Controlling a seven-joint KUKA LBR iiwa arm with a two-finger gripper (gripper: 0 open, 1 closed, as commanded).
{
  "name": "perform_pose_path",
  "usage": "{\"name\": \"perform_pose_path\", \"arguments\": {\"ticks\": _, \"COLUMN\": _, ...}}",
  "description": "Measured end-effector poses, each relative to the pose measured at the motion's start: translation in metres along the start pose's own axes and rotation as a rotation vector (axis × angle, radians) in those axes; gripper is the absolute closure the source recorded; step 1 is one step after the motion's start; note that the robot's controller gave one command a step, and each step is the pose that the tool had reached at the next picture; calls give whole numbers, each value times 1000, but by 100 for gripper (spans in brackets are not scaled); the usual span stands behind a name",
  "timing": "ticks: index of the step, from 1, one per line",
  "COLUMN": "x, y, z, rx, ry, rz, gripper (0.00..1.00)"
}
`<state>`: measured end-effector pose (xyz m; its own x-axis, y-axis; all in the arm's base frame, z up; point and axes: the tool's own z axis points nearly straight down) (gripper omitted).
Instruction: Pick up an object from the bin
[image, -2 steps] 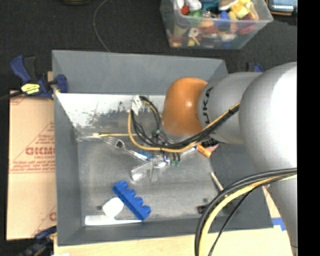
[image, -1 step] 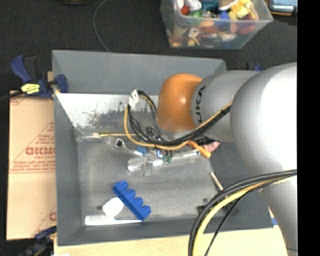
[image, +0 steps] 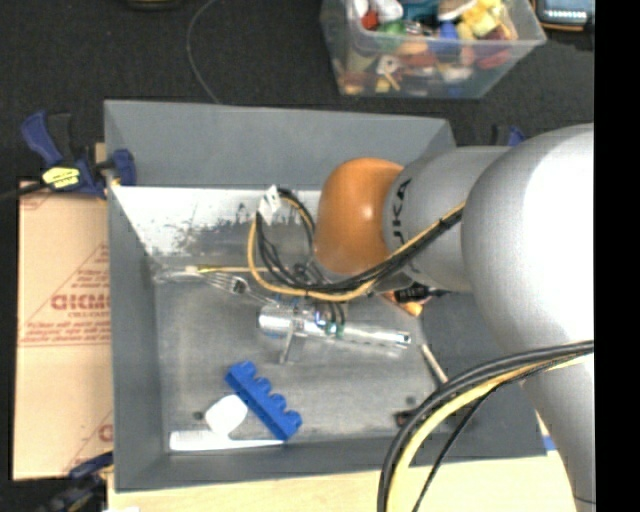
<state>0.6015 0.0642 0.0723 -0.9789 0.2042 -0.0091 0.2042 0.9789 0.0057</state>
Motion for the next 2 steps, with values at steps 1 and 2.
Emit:
{"name": "perform_pose_path", "arguments": {"ticks": 1, "x": -12, "y": 1, "z": -3, "rx": -2, "ry": -13, "rz": -18, "gripper": 0}}
{"name": "perform_pose_path", "arguments": {"ticks": 2, "x": -3, "y": 0, "z": -1, "rx": -2, "ry": -3, "rz": -4, "gripper": 100}}
